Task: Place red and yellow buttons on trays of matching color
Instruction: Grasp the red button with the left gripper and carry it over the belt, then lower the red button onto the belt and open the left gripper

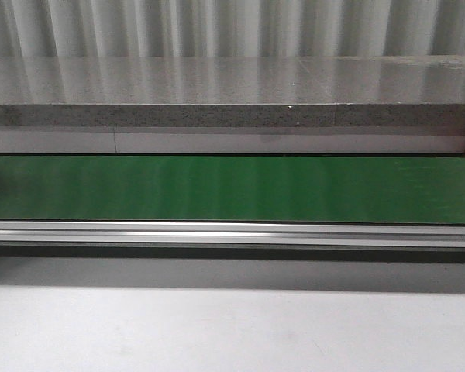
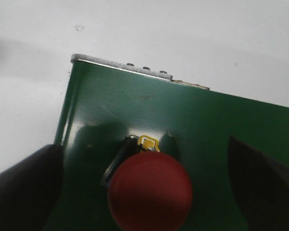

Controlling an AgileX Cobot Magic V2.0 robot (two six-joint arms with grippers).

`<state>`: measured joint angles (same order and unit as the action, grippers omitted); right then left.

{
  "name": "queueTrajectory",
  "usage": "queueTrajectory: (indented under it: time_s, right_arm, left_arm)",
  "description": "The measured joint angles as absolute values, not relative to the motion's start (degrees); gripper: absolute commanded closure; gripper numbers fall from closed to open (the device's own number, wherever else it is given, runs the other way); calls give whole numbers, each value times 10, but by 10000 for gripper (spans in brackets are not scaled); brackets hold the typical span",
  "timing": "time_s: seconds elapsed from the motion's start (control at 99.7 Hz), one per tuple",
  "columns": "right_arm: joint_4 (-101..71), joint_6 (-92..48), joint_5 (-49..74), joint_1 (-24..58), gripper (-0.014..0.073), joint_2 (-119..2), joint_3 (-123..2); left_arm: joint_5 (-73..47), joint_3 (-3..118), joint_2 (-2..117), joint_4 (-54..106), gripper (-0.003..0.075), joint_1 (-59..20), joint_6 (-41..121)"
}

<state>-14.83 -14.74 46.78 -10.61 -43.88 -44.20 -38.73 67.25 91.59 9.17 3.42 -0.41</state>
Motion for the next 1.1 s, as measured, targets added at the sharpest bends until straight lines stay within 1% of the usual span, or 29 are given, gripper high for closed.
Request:
queueTrajectory:
  time_s: [0.1,0.231,0.461,0.702,0.852,1.093,1.103]
  right_arm:
    - [-148,-147,468,-106,659,-439,-442]
    - [-148,-147,468,-106,659,-439,-442]
    - [-148,-147,468,-106,659,-439,-442]
    - [-148,-147,468,-106,659,-439,-442]
    - [-148,-147,468,-106,659,-439,-442]
    - [-148,-147,468,-106,659,-439,-442]
    - [-148,-147,468,-106,659,-439,-442]
  left_arm:
    - [-392,691,905,92,90,34,3]
    - [-392,729,897,85,90,41,8]
    - [-389,758,912,65,92,108,8]
    - [-358,760,988,54,92,179,9]
    - [-331,774,1041,51,92,193,9]
    - [-321,853,1131,46,92,195,9]
    - [-321,889,1197,46,194,195,9]
